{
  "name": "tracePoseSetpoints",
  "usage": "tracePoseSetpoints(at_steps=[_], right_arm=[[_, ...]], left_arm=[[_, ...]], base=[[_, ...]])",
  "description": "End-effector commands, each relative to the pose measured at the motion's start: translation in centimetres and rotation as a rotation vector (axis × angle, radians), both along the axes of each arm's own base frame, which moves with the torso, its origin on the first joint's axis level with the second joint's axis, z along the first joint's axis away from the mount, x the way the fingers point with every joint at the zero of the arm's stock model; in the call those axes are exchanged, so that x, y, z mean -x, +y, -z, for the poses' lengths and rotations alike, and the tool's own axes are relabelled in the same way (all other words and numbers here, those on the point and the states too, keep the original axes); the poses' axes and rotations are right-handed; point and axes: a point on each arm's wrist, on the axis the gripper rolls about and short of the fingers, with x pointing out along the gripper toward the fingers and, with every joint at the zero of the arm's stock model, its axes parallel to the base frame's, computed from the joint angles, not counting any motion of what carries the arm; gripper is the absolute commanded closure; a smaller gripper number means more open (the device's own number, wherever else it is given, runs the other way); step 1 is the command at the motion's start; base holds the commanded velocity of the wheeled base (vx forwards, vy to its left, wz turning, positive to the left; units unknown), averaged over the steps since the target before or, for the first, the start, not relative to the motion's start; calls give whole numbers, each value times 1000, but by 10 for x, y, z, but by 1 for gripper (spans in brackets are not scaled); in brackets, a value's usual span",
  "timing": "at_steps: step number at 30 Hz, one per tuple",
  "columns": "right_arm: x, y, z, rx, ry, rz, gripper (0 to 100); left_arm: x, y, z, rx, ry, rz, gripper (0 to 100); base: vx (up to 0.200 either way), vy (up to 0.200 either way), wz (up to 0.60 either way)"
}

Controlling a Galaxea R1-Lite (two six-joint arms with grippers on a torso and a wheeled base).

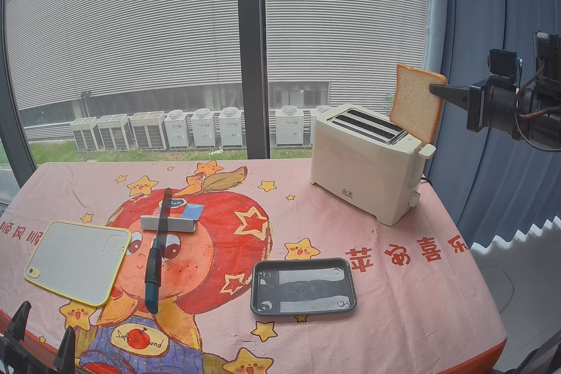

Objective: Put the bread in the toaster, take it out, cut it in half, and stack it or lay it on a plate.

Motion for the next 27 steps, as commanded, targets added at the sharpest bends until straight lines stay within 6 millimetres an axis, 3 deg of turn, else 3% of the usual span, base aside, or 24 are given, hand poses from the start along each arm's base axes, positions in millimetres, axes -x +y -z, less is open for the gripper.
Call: tracePoseSetpoints(at_steps=[1,17,19,27], right_arm=[[24,-5,-9,-16,-34,-5,100],[89,-25,15,-11,-11,-17,100],[109,-30,27,-12,-1,-27,100],[141,-37,55,-5,36,-60,100]], left_arm=[[-1,0,5,0,9,0,0],[-1,0,5,0,9,0,0],[-1,0,5,0,9,0,0],[-1,0,5,0,9,0,0]], base=[[0,0,0],[0,0,0],[0,0,0],[0,0,0]])
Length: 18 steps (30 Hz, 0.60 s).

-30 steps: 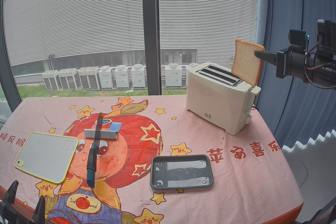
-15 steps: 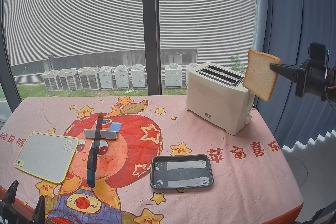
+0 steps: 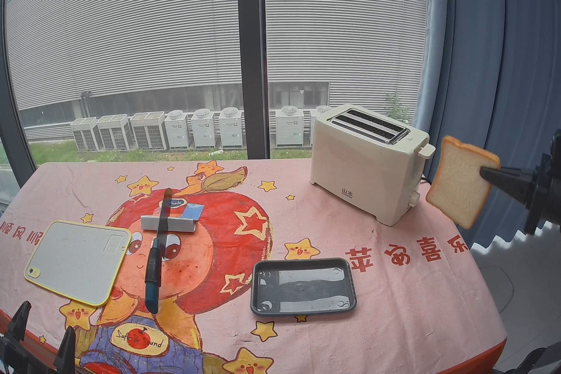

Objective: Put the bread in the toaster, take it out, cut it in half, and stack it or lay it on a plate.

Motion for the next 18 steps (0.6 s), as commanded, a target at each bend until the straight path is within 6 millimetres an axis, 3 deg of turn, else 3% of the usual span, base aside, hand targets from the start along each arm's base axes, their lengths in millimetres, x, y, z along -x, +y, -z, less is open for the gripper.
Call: tracePoseSetpoints(at_steps=[1,6,18], right_arm=[[30,-7,15,-8,-7,-30,100],[44,-10,27,-8,5,-47,100],[49,-6,36,7,22,-94,100]], left_arm=[[-1,0,5,0,9,0,0],[-1,0,5,0,9,0,0],[-1,0,5,0,11,0,0]], base=[[0,0,0],[0,0,0],[0,0,0]])
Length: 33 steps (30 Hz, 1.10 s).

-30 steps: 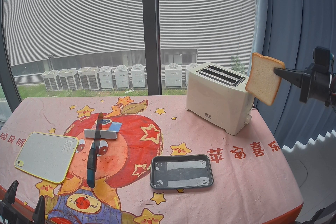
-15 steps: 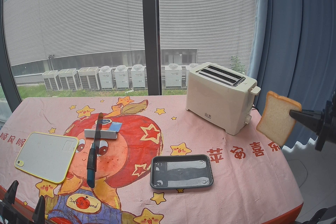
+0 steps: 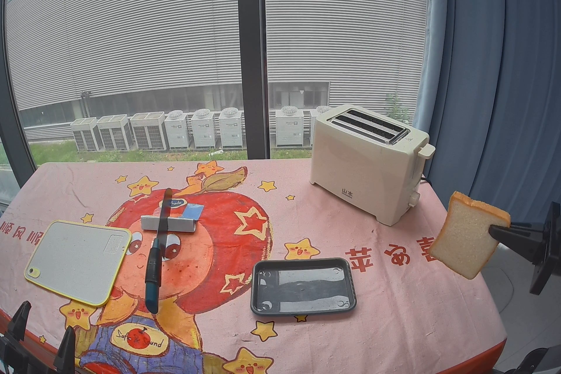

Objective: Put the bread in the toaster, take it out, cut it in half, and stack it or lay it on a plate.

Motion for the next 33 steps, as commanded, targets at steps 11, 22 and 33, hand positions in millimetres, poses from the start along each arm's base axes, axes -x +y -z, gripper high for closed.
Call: tracePoseSetpoints(at_steps=[11,22,33], right_arm=[[2,-1,2,2,0,-1,100],[1,0,4,7,9,0,100],[2,0,6,12,13,-5,100]], left_arm=[[-1,0,5,2,9,1,0],[-1,0,5,3,9,1,0],[-1,0,5,2,9,1,0]], base=[[-55,0,0],[-200,0,0],[-73,0,0]])
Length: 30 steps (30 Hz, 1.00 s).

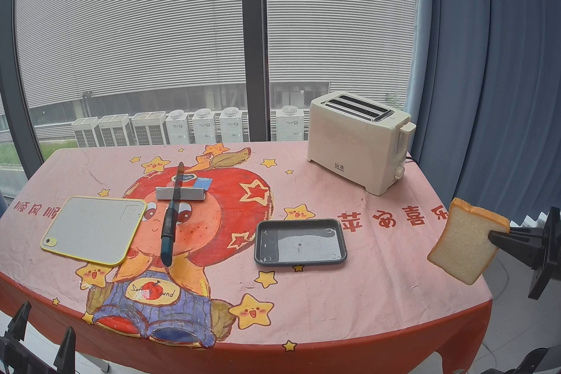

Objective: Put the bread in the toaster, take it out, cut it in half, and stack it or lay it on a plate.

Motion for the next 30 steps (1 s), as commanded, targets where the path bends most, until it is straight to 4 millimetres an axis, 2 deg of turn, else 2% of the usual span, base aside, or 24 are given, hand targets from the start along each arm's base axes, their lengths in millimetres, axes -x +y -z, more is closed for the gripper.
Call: tracePoseSetpoints(at_steps=[1,14,30], right_arm=[[-1,1,1,3,7,-4,100],[1,0,1,3,-1,-6,100],[5,-1,-1,-6,-20,-8,100]], left_arm=[[-1,0,5,0,9,0,0],[-1,0,5,0,9,0,0],[-1,0,5,0,9,0,0]], base=[[0,0,0],[0,0,0],[0,200,0]])
